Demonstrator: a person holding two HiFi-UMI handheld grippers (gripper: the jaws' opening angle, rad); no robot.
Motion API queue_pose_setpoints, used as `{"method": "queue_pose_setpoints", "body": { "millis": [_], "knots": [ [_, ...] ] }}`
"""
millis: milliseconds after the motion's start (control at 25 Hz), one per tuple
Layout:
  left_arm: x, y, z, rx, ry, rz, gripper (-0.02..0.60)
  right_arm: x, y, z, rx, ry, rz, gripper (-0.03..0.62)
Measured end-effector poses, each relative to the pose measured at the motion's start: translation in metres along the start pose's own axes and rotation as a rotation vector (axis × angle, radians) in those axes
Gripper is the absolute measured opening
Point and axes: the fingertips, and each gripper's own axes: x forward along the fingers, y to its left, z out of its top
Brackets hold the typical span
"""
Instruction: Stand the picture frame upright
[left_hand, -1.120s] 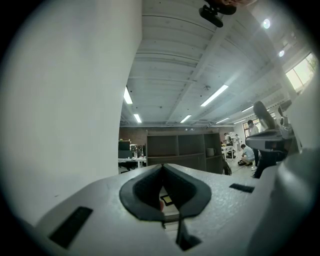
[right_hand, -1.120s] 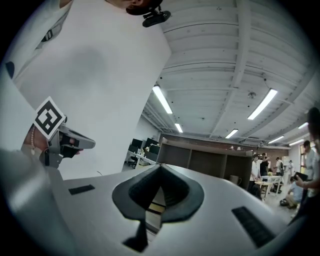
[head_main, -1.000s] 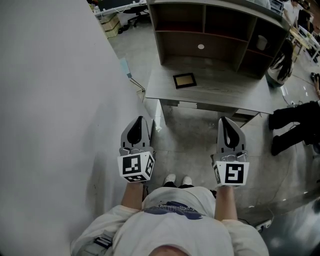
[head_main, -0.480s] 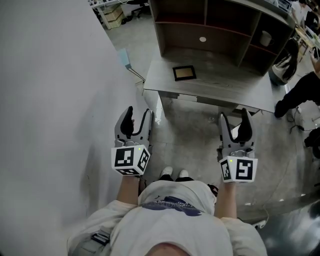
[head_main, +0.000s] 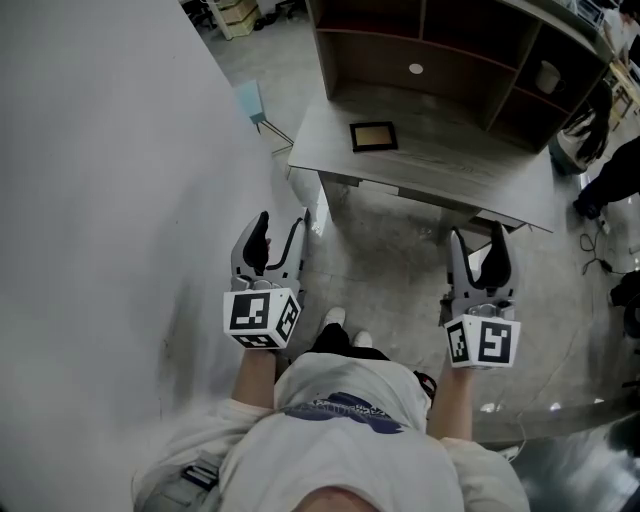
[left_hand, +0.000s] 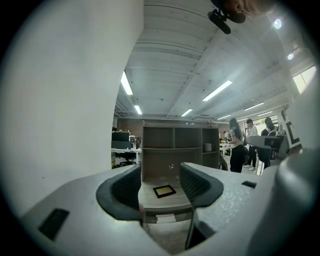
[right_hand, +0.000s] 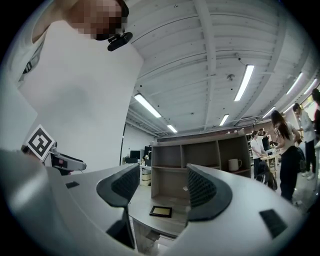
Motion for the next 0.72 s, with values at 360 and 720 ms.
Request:
{"method": "queue_pose_setpoints", "body": {
  "millis": [360,720],
  "knots": [
    [0.054,0.025,-0.012,-0.007,0.035,-0.017,0.222,0.048,0.0,-0.026,-0.005,0.055,-0.005,0.267],
    [0.135,0.059,0.02,0.001,-0.01,-0.096,0.222,0.128,0.001,-0.015,-0.036,0.027,-0.047,0.267]
  ]
}}
